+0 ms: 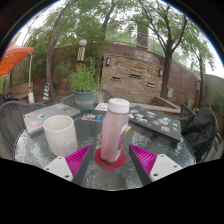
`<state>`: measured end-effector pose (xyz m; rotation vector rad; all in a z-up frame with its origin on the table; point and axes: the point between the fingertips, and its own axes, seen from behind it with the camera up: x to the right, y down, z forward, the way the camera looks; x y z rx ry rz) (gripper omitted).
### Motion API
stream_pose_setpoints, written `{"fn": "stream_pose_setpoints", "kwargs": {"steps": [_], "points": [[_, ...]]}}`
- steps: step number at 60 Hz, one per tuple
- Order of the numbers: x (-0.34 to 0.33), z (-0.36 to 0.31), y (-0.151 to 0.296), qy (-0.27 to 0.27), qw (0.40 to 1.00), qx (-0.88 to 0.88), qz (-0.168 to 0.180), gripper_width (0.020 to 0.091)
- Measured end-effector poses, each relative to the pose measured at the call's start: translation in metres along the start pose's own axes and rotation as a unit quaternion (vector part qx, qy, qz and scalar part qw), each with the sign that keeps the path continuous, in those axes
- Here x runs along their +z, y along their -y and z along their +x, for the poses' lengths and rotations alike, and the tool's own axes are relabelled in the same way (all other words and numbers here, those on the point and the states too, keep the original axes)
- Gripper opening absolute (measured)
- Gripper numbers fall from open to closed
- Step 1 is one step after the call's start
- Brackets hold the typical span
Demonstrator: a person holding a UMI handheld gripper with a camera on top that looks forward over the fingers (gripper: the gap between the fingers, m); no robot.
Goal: Pour water
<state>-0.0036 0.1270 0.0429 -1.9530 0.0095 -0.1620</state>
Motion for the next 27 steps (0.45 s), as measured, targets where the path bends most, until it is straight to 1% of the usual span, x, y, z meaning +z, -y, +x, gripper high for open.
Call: {"fn": "stream_pose_setpoints", "kwargs": {"steps": [7, 17, 27], "points": [[-0.057, 0.003, 0.009, -0.019, 1.0, 0.002, 0.016, 0.0837], [-0.161, -0.016, 0.013, 0.005, 0.998, 0.033, 0.05, 0.0836], [-0.227, -0.03, 0.0, 0.016, 0.997, 0.04, 0.07, 0.0839]]}}
